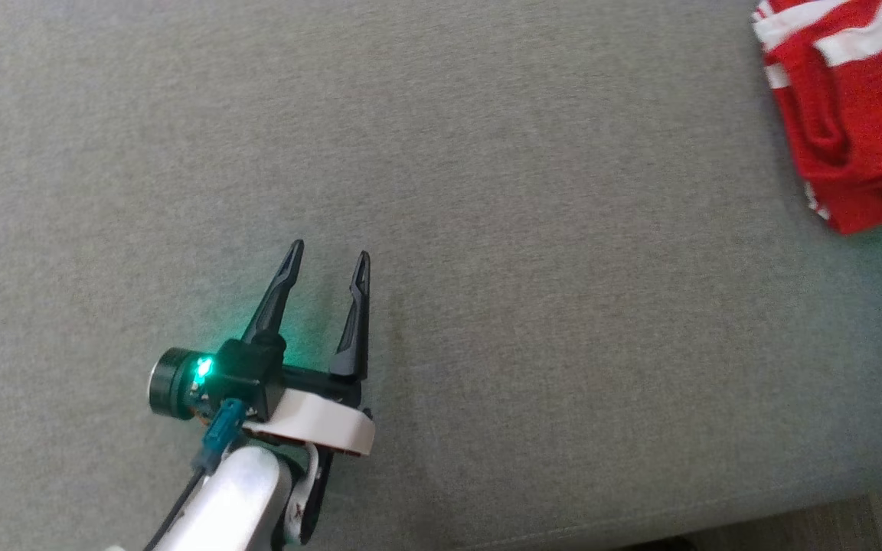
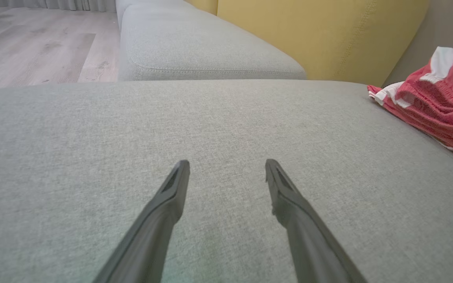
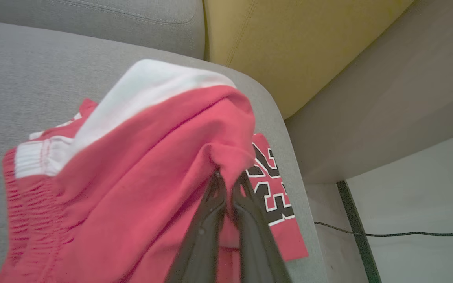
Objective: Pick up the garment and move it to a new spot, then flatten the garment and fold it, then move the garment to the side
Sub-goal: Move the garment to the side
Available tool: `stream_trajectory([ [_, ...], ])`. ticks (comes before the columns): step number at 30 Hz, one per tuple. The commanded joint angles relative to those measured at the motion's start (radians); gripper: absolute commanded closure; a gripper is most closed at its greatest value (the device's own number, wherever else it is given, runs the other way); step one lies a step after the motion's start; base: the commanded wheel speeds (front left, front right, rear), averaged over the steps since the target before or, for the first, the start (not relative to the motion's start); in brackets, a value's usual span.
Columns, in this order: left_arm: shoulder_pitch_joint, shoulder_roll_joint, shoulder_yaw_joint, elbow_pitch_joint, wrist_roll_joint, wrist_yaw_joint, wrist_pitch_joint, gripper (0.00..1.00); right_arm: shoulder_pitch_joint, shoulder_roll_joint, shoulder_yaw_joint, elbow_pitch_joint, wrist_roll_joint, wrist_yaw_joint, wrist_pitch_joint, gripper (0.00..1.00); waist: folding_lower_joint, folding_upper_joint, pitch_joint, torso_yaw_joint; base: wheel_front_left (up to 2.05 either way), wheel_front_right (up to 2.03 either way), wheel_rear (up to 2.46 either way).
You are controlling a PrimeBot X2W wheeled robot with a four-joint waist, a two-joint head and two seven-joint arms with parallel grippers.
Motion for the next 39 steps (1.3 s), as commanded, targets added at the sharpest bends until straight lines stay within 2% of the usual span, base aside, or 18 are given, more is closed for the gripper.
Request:
stream_trajectory([
  [1,-0.026,0.005,0.023,-0.034,0.009,0.003,-0.009,0.0,-0.018,-0.034,-0.019,-0.013,-0.014,-0.001,-0.01,0.52,-0.0001,0.0,0.008,0.011,0.0,0.0,0.0],
  [2,-0.027,0.005,0.022,-0.033,0.009,0.003,-0.009,0.0,-0.017,-0.029,-0.035,0.005,-0.025,-0.001,-0.016,0.36,-0.0001,0.0,0.01,0.014,0.0,0.0,0.0],
  [3,-0.027,0.005,0.021,-0.032,0.008,0.004,-0.01,0.0,-0.016,-0.024,-0.051,0.018,-0.039,-0.001,-0.027,0.0,-0.0001,0.0,0.01,0.016,0.0,0.0,0.0],
  [8,-0.025,0.006,0.02,-0.026,0.004,0.007,-0.012,0.0,-0.009,0.014,-0.101,0.051,-0.11,-0.001,-0.106,0.0,-0.0001,0.0,0.001,0.018,0.0,0.0,0.0],
  [12,-0.02,0.005,0.02,-0.017,-0.003,0.009,-0.015,0.0,-0.009,0.058,-0.096,0.045,-0.125,-0.001,-0.149,0.0,-0.0001,0.0,-0.028,0.012,0.0,0.0,0.0],
  [21,0.006,-0.002,0.048,0.009,-0.044,0.017,-0.053,0.0,0.038,0.142,-0.057,-0.071,-0.101,-0.001,-0.219,0.0,-0.0001,0.0,-0.155,0.036,0.0,0.0,0.0],
  [28,0.069,-0.003,0.1,0.05,-0.103,0.028,-0.094,0.0,0.169,0.266,-0.091,-0.19,-0.132,-0.001,-0.277,0.0,-0.0001,0.0,-0.29,0.089,0.0,0.0,0.0],
  [34,0.142,0.013,0.14,0.067,-0.155,0.017,-0.116,0.0,0.348,0.399,-0.127,-0.307,-0.141,-0.001,-0.335,0.0,-0.0001,0.0,-0.375,0.143,0.0,0.0,0.0],
  [39,0.187,0.024,0.163,0.066,-0.174,0.025,-0.124,0.0,0.479,0.447,-0.124,-0.369,-0.155,-0.001,-0.382,0.0,-0.0001,0.0,-0.402,0.17,0.0,0.0,0.0],
])
